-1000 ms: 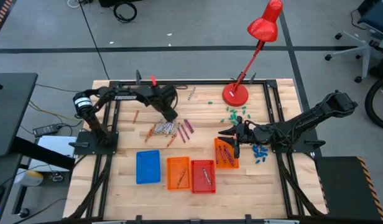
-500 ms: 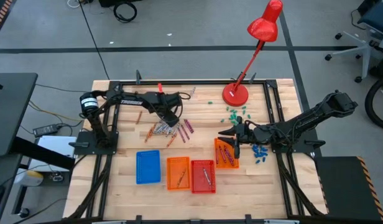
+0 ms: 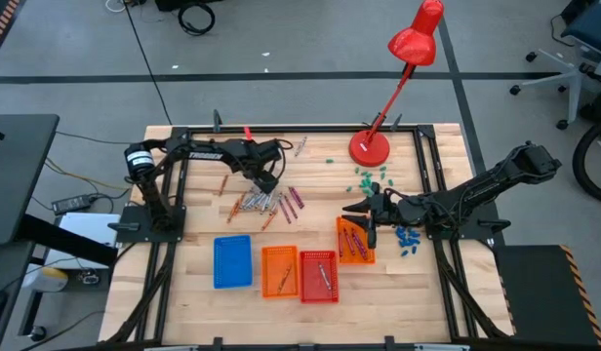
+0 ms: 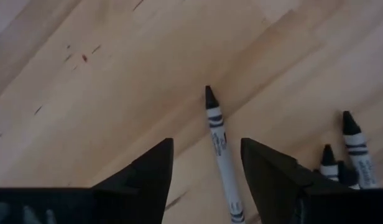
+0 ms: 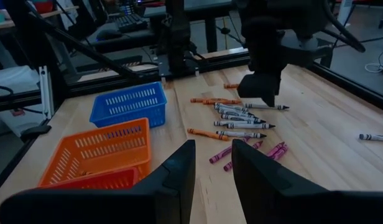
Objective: Sort crayons
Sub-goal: Put the black crayon into the blue bin
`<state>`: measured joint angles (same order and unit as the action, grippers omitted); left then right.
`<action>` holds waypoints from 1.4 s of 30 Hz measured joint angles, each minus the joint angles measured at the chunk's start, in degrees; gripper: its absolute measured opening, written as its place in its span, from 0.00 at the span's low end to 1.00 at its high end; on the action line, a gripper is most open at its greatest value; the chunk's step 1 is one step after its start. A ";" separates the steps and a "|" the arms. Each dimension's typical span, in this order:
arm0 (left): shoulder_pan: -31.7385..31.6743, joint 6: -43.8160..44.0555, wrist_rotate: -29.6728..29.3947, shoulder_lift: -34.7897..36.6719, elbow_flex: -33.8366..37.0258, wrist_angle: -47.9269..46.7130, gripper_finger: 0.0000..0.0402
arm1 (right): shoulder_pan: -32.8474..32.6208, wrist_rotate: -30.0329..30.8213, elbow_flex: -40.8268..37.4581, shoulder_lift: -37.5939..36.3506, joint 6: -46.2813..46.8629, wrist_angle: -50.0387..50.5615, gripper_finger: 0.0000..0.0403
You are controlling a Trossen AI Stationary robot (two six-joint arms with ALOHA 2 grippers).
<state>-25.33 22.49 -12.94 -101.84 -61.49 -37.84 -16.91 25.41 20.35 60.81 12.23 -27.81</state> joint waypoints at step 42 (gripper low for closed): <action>-2.20 -9.99 -6.17 -2.79 -11.05 -24.22 0.03 | -1.31 0.28 -0.01 -0.01 -0.26 1.32 0.27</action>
<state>-27.54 12.50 -19.10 -104.64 -72.53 -62.06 -18.21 25.69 20.34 60.80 11.97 -26.49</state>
